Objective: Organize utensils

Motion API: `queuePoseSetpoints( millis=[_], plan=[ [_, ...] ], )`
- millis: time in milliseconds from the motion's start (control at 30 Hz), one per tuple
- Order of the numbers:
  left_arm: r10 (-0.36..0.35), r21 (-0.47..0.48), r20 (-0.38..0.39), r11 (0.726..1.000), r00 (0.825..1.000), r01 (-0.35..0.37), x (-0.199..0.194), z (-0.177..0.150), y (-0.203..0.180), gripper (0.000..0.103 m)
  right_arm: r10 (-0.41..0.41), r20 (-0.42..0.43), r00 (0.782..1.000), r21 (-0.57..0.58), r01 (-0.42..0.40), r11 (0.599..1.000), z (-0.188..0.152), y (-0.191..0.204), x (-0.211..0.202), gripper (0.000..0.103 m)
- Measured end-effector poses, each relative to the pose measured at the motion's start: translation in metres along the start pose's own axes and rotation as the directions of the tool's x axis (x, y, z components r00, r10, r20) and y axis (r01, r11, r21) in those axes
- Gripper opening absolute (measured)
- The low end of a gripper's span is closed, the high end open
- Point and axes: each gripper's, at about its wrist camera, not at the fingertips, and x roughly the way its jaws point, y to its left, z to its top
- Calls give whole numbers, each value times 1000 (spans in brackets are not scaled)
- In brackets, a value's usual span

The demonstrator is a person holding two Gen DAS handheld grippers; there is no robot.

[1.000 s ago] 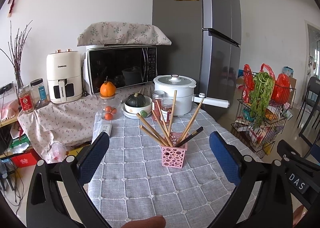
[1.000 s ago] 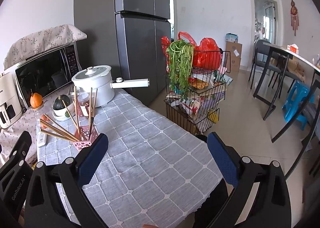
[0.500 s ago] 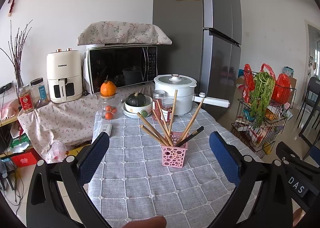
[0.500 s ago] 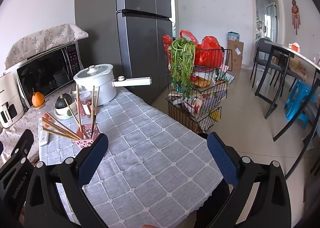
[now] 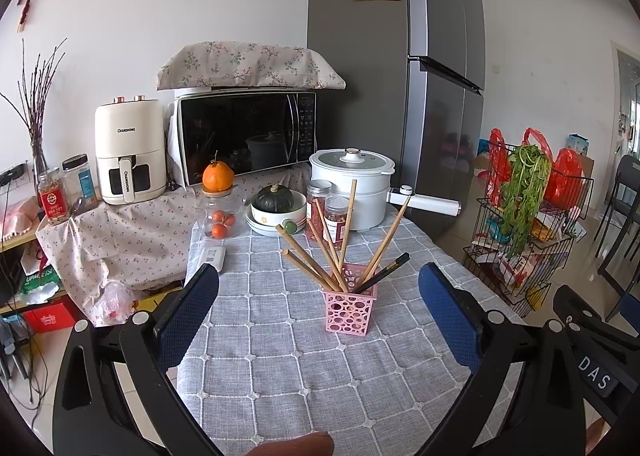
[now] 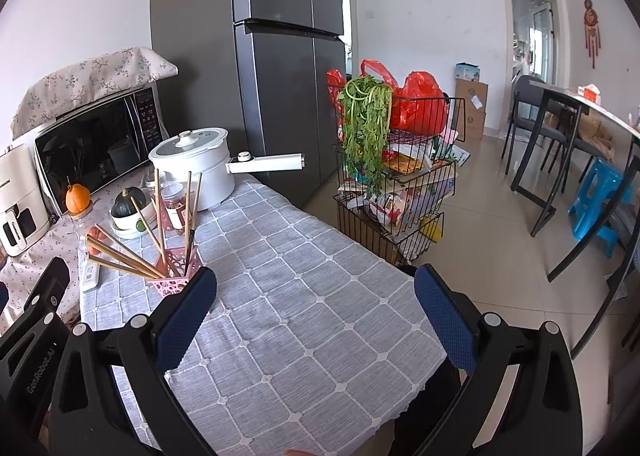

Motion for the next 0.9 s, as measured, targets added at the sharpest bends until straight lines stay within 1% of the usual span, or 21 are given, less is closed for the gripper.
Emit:
queuePoseSetpoints(
  millis=[900],
  plan=[
    [-1, 0, -3, 1000, 1000, 1, 1, 0, 0, 96, 8, -14, 1000, 6, -8, 1000, 0, 1, 0, 96]
  ],
)
